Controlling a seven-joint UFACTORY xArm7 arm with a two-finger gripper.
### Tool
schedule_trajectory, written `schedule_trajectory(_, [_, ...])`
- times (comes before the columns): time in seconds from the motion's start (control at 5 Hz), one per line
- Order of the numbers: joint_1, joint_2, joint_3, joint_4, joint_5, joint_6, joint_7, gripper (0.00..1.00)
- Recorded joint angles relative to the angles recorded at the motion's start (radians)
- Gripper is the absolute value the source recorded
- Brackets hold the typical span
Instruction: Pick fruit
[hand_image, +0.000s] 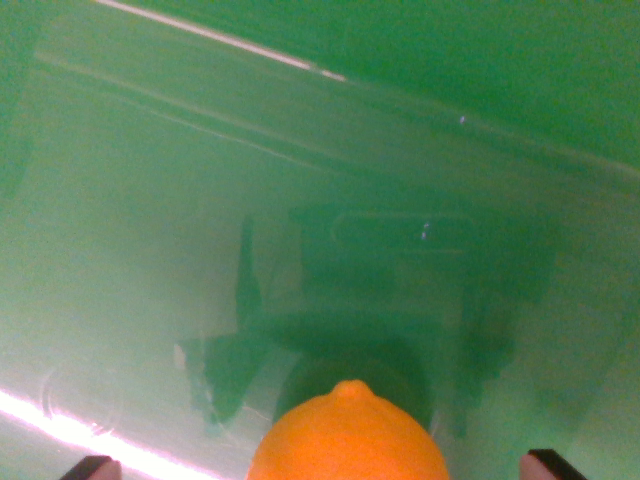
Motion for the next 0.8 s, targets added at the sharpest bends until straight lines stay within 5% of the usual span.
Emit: schedule_trajectory(0.8, [-0.0008, 0.007, 0.0, -0.017, -0.0003, -0.021, -0.005, 0.0])
